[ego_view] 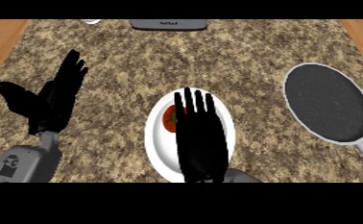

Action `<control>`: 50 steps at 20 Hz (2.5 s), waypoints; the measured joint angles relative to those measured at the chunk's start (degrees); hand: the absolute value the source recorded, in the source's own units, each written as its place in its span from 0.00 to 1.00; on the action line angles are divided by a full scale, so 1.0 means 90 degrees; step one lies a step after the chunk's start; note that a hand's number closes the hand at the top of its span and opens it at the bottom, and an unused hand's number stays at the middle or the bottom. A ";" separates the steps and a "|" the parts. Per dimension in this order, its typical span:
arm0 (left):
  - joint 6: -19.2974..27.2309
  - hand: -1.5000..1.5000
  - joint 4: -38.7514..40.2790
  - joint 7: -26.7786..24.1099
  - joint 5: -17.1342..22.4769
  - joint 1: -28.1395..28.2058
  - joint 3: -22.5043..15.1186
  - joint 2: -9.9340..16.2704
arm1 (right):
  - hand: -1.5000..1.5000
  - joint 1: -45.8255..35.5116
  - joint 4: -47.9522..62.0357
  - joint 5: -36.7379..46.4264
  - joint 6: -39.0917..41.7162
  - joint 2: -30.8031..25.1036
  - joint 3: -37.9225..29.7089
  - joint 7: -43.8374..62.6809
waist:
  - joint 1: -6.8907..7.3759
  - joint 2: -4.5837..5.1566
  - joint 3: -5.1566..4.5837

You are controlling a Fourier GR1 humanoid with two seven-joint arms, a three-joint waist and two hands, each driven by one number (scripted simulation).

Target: Pick the tomato from the plate and place it in the pan

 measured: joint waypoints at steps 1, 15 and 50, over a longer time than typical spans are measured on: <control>0.0001 0.50 -0.0016 0.0001 -0.0026 0.0022 -0.0017 -0.0003 | 0.00 -0.0100 0.0054 -0.0042 0.0021 -0.0006 0.0032 0.0066 | 0.0011 -0.0003 0.0000; -0.0130 0.50 -0.0107 0.0002 -0.0119 0.0157 -0.0013 -0.0090 | 0.00 -0.1337 0.1496 -0.1005 -0.0453 -0.0020 0.0386 0.0662 | 0.0114 0.0004 0.0004; -0.0571 0.50 0.0103 -0.0055 -0.0384 0.0099 0.0472 -0.0359 | 1.00 -0.2312 0.4689 -0.1938 -0.2382 0.0088 0.0929 -0.0338 | 0.0072 0.0024 0.0015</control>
